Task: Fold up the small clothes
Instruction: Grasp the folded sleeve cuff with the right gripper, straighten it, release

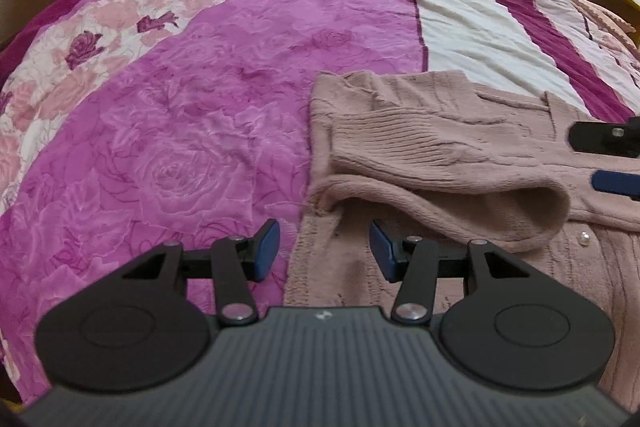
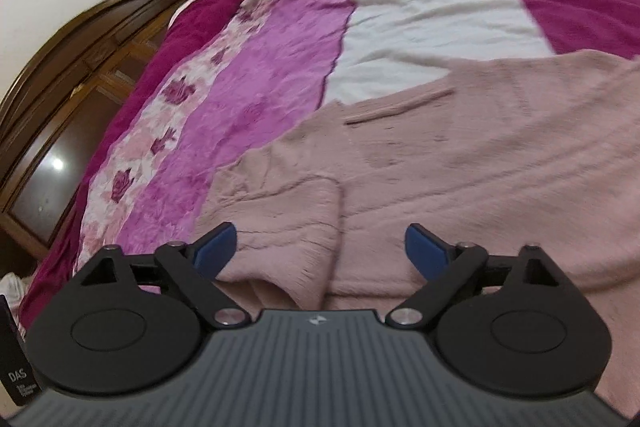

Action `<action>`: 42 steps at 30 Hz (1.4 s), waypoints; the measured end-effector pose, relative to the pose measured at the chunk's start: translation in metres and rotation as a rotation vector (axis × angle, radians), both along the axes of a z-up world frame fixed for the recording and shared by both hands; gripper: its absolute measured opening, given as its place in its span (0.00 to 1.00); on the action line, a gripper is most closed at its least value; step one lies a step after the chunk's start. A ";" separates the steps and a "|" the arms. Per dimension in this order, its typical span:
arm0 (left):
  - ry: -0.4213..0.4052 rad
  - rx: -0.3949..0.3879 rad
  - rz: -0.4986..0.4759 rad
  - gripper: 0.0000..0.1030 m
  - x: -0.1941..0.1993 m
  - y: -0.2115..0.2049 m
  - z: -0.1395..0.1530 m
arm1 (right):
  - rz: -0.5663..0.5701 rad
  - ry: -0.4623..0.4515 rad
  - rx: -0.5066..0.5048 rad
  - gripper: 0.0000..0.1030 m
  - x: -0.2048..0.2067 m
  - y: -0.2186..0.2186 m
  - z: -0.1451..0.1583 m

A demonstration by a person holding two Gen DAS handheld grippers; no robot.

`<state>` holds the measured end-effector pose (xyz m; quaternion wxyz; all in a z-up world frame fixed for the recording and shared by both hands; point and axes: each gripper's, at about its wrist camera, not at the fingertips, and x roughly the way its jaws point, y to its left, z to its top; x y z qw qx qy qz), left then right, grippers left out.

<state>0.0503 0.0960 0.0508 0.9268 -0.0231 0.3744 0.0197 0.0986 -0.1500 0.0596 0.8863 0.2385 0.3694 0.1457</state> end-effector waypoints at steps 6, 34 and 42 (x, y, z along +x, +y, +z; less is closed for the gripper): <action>0.001 -0.009 0.009 0.50 0.005 0.006 -0.005 | 0.034 0.093 -0.012 0.74 0.039 0.022 -0.018; 0.033 0.008 0.073 0.52 0.021 0.013 -0.023 | -0.009 -0.023 -0.275 0.14 0.043 0.013 -0.017; 0.034 0.019 0.067 0.53 0.022 0.011 -0.023 | -0.048 -0.138 -0.337 0.59 0.013 0.028 -0.004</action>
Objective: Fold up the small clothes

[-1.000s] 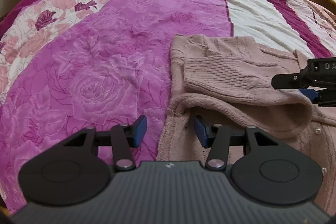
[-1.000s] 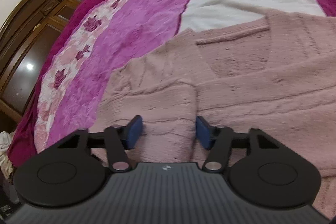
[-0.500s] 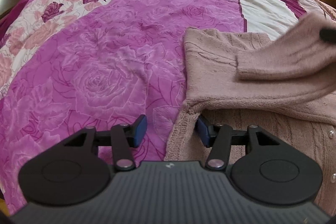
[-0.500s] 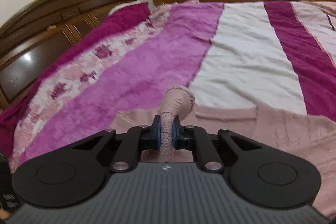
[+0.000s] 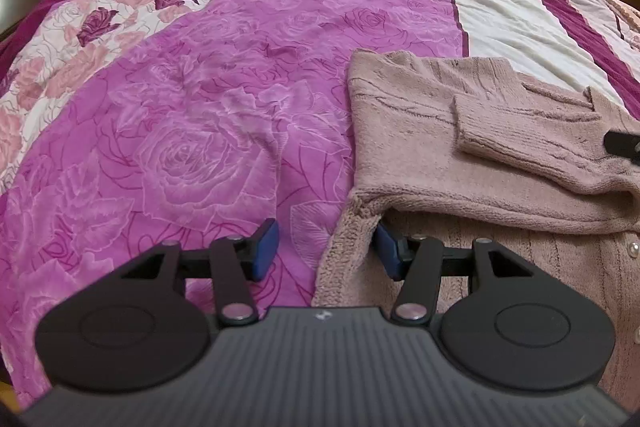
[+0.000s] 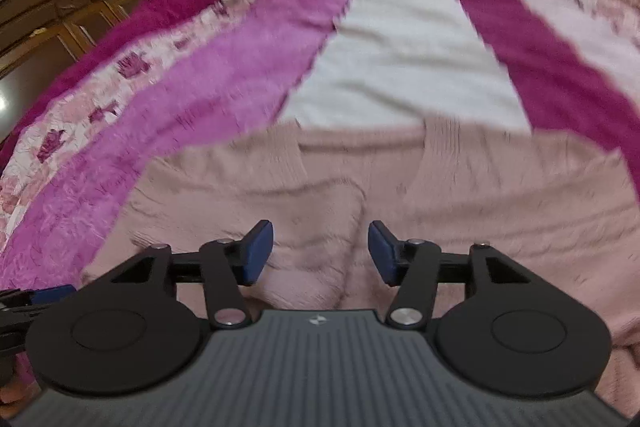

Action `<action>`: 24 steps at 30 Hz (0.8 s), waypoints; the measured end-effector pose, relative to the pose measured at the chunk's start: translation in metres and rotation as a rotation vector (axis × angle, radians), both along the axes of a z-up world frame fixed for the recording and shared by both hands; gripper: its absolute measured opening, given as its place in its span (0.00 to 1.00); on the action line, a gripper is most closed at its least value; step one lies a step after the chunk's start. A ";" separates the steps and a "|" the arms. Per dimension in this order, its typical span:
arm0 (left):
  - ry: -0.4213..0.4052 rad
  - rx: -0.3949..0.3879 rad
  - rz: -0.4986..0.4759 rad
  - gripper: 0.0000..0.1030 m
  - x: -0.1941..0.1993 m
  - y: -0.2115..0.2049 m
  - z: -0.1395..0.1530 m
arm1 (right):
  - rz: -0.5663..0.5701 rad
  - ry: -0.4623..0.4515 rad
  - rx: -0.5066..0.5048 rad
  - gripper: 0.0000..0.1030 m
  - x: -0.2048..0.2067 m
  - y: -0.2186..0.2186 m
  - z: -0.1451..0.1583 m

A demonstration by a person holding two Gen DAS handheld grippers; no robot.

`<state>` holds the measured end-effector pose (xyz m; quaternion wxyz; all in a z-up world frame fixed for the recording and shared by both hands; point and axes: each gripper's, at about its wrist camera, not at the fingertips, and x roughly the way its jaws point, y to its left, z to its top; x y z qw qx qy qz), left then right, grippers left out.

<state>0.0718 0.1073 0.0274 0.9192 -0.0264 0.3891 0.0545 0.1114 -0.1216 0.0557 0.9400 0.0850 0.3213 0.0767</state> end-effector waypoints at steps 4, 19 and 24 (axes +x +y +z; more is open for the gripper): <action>0.000 0.001 0.000 0.53 0.000 0.000 0.000 | 0.062 -0.031 0.024 0.60 -0.011 0.014 0.017; -0.012 -0.008 -0.006 0.54 -0.003 0.001 -0.002 | 0.213 0.027 -0.065 0.69 0.013 0.102 -0.012; -0.012 -0.007 -0.005 0.54 -0.003 0.001 -0.002 | 0.187 0.016 -0.111 0.48 0.019 0.107 -0.020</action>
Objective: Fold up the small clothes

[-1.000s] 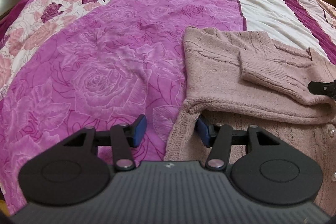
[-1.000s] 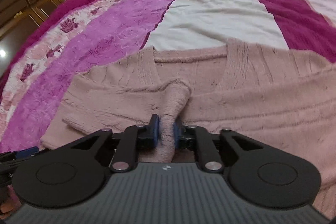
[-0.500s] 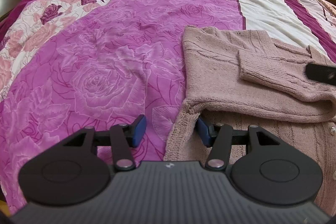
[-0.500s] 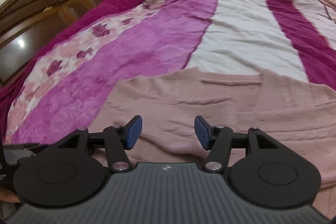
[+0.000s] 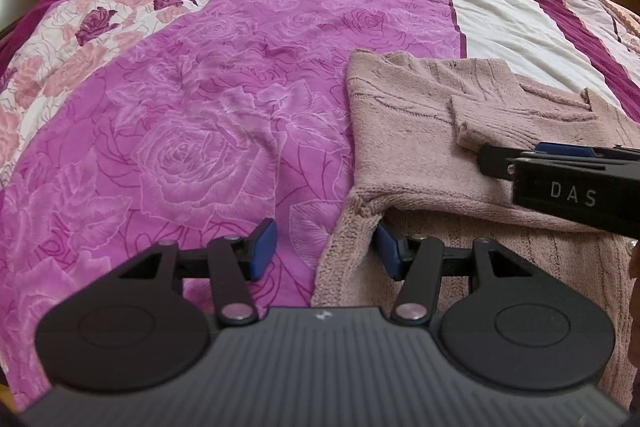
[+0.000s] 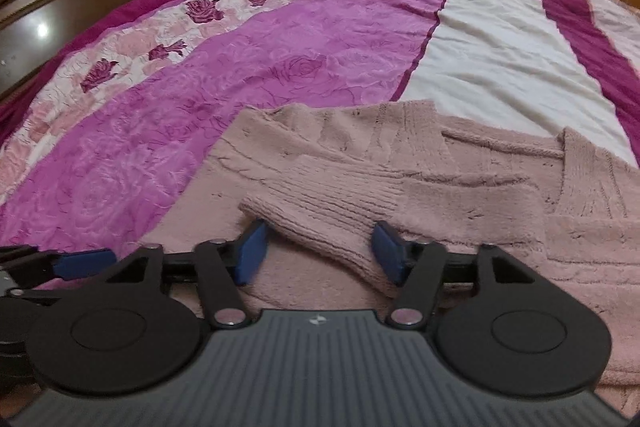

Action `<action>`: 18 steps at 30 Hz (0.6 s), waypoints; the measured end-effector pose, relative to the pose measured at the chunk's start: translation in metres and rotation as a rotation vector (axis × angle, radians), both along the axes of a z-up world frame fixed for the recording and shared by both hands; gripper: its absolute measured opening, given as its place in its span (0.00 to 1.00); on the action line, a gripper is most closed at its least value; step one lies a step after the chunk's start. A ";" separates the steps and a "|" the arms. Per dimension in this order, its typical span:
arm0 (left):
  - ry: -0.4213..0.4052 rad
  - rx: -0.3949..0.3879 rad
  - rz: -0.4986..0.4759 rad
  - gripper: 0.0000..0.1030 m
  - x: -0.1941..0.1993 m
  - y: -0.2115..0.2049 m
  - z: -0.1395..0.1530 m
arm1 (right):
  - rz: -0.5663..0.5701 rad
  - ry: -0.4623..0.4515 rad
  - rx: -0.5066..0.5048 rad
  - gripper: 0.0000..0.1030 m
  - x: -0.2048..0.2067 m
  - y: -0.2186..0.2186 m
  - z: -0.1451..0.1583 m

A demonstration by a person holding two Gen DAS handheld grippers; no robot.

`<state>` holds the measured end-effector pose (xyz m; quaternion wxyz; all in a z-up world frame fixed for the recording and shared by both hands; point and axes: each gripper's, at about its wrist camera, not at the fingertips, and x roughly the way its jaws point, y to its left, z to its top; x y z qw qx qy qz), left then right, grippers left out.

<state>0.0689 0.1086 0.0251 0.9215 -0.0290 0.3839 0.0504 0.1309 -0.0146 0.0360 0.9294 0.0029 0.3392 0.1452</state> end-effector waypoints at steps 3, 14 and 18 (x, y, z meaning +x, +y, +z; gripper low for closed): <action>0.000 0.000 0.000 0.54 0.000 0.000 0.000 | -0.029 -0.006 0.014 0.17 0.000 -0.008 0.001; 0.000 -0.003 0.001 0.55 0.000 0.001 -0.001 | -0.187 -0.106 0.199 0.08 -0.015 -0.080 0.037; 0.000 -0.003 0.001 0.55 0.000 0.001 -0.001 | -0.255 -0.160 0.210 0.08 -0.027 -0.114 0.050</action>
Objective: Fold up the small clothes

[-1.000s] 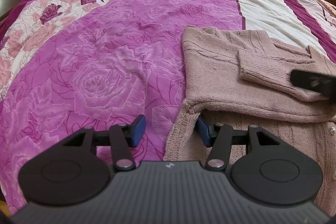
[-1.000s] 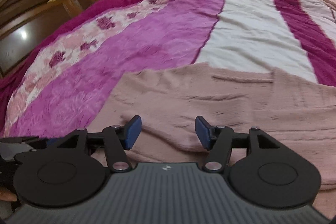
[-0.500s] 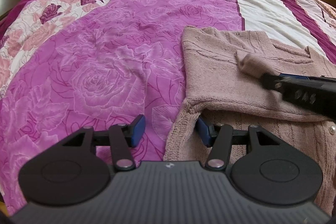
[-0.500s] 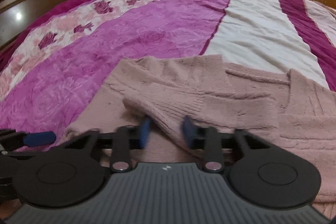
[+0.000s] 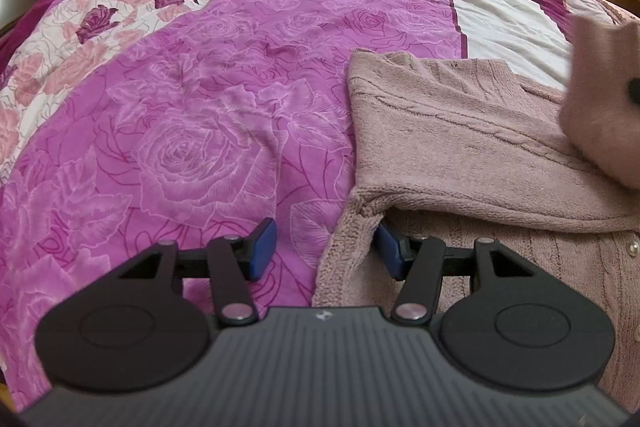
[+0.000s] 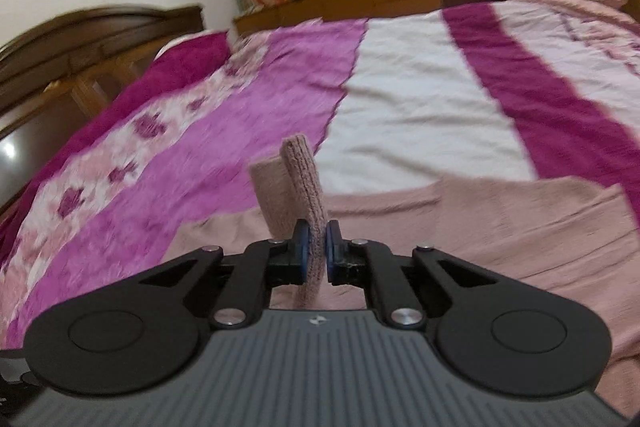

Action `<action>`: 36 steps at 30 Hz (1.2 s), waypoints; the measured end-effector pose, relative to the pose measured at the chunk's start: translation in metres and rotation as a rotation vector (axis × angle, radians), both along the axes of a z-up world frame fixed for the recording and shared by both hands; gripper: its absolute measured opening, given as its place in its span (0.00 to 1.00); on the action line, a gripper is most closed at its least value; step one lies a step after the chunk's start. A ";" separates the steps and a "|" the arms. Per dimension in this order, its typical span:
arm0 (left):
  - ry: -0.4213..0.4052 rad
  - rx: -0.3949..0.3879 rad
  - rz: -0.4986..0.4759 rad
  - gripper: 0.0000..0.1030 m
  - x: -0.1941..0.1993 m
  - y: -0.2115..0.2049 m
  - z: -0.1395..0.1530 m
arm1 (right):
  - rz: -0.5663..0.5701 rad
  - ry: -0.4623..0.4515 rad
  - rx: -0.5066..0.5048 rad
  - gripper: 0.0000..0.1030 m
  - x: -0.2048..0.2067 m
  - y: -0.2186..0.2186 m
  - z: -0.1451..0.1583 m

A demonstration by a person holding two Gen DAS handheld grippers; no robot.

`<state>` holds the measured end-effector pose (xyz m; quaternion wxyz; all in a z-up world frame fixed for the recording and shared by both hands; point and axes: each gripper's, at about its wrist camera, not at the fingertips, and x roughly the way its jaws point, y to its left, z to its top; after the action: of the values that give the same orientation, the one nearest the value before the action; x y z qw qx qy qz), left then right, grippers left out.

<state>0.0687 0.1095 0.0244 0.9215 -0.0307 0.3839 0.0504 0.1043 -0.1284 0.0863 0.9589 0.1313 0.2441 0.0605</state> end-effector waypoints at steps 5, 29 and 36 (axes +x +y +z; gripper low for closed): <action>0.000 0.001 0.000 0.55 0.000 0.000 0.000 | -0.096 -0.029 -0.033 0.08 -0.016 -0.041 0.003; 0.001 0.007 -0.001 0.56 0.000 0.000 0.000 | -0.300 0.084 0.051 0.41 -0.066 -0.128 -0.047; 0.001 0.014 -0.001 0.56 0.000 0.000 0.000 | -0.353 0.188 0.122 0.41 -0.034 -0.157 -0.058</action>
<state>0.0685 0.1096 0.0240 0.9214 -0.0243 0.3842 0.0526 0.0703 -0.2853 0.0284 0.9179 0.2349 0.3017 -0.1064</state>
